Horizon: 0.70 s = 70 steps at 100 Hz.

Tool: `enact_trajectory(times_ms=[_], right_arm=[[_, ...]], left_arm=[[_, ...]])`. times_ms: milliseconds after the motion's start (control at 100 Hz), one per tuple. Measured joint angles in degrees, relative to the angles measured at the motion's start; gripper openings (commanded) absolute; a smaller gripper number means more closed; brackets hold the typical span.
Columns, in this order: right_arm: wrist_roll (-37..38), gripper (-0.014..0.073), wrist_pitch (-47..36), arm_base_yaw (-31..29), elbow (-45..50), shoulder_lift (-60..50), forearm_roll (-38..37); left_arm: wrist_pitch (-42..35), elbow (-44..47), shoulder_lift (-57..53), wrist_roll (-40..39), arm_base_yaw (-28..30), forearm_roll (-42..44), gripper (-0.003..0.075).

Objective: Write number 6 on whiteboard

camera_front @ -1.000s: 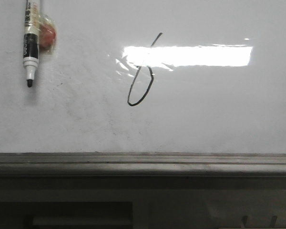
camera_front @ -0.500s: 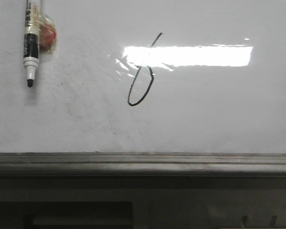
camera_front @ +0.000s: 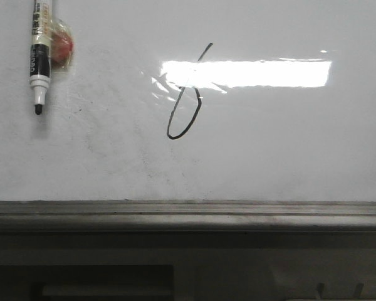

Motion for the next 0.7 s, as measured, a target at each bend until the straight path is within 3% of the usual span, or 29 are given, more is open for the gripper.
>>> enact_trajectory(times_ms=[170, 260, 470, 700], right_arm=[[21.1, -0.0065, -7.4, -3.3, 2.7, 0.0, -28.9], [29.8, -0.0065, -10.8, -6.6, 5.7, 0.0, -38.9], [36.0, -0.0065, -9.9, -11.4, 7.3, 0.0, -48.9], [36.7, -0.0065, -7.8, -11.4, 7.3, 0.0, -51.9]], left_arm=[[0.0, 0.0, 0.0, 0.0, 0.0, 0.0, -0.002], [0.0, 0.0, 0.0, 0.0, 0.0, 0.0, -0.002], [0.0, 0.0, 0.0, 0.0, 0.0, 0.0, -0.002], [0.0, 0.0, 0.0, 0.0, 0.0, 0.0, -0.002]])
